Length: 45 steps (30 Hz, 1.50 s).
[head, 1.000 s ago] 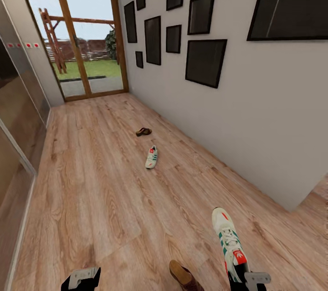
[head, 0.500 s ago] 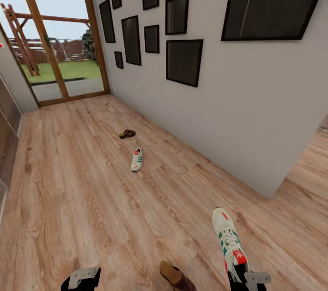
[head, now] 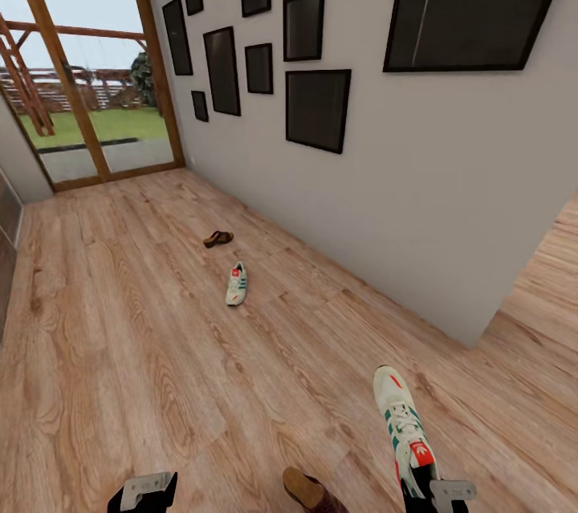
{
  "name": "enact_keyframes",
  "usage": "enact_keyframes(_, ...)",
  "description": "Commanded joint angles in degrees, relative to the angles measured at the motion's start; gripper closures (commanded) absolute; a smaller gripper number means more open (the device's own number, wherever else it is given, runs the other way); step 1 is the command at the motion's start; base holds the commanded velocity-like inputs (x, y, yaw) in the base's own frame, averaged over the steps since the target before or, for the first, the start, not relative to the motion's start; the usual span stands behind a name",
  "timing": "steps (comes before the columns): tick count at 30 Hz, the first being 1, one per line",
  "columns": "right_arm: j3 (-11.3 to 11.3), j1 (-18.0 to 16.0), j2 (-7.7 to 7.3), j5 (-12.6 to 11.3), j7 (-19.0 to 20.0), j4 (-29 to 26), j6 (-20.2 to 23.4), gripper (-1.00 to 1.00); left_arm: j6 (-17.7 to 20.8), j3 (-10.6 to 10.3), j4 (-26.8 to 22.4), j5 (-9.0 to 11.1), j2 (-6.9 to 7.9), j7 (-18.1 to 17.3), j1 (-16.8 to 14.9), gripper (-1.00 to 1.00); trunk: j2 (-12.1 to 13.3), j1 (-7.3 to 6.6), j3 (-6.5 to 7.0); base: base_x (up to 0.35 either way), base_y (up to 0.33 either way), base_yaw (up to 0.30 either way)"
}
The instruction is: Pick up the two gym shoes and the two sandals from the corridor floor and place them onto the hallstand (shoe rack) in the corridor, making sure they are on the rack and not on the floor. Arrange them so the two gym shoes are next to each other and the two sandals are next to each other.
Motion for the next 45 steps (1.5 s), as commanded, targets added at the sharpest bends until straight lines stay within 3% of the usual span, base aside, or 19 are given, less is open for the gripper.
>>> enact_keyframes(1, -0.16, -0.03, 0.02, 0.39, -0.03, 0.04, -0.17, 1.0, -0.11, 0.35, 0.05, 0.23, -0.03, -0.55, -0.04, -1.0, -0.02, -0.01, -0.05, 0.0, 0.0, 0.0)
enact_keyframes(14, -0.08, -0.03, 0.24, 0.34, -0.08, 0.04, -0.11, 1.0, -0.17, 0.35, 0.05, 0.21, -0.03, -0.55, 0.1, -1.0, -0.02, -0.01, -0.05, -0.183, 0.0, 0.046)
enact_keyframes(45, -0.07, -0.05, 0.24, 0.27, -0.09, -0.05, -0.14, 1.0, -0.17, 0.35, 0.05, 0.23, -0.03, -0.55, 0.1, -1.0, -0.02, -0.01, -0.05, -0.025, 0.0, 0.271)
